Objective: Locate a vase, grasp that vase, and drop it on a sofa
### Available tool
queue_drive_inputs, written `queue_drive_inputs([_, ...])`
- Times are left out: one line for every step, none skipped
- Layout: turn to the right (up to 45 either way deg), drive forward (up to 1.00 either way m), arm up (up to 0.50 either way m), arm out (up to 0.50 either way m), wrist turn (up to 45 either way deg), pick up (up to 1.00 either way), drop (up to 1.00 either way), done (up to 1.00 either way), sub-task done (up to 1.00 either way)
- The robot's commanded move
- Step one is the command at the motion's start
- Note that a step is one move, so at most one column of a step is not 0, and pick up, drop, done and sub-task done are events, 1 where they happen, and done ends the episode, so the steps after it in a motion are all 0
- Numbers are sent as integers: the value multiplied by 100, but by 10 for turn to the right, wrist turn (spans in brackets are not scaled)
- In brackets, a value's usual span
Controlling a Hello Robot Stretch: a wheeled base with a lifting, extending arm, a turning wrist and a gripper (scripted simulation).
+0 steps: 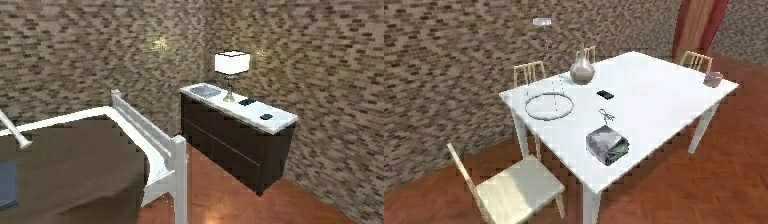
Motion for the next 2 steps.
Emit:
queue_drive_inputs([300, 0, 0, 0, 0, 0, 0, 0, 0])
queue_drive_inputs([0, 55, 0, 0, 0, 0, 0, 0, 0])
